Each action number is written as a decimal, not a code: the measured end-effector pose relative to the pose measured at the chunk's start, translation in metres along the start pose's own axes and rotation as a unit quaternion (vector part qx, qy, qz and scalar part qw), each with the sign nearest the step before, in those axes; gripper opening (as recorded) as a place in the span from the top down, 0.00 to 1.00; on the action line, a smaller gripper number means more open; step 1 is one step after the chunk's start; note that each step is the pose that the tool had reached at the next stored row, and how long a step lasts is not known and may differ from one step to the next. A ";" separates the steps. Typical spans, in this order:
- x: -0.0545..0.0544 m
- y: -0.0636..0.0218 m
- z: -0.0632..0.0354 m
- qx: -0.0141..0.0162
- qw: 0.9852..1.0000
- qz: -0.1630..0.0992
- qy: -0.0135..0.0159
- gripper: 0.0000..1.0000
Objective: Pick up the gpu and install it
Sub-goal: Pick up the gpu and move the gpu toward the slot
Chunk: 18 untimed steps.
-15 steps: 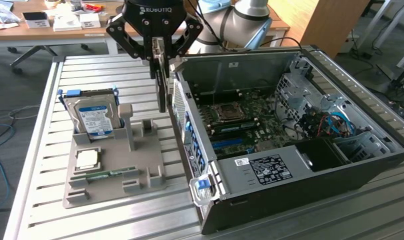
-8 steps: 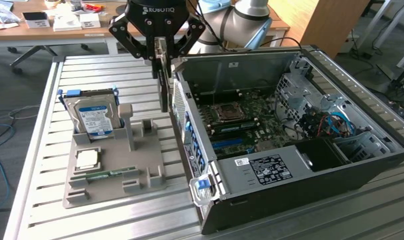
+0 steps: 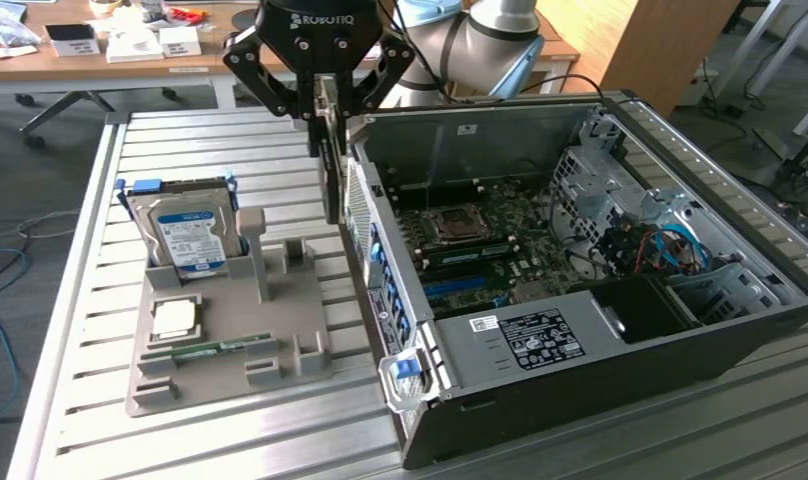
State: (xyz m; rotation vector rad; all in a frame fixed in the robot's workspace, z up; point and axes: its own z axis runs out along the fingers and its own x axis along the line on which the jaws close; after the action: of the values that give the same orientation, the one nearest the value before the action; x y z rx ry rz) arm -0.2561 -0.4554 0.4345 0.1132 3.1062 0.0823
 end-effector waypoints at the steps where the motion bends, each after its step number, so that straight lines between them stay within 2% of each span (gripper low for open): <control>1: 0.000 0.0000 0.0000 0.000 1.000 0.000 0.000 0.73; 18: -0.008 0.0006 0.0003 0.000 1.000 0.000 0.000 0.73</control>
State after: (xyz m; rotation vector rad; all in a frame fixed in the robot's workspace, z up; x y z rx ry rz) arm -0.2479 -0.4554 0.4345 0.1130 3.1062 0.0824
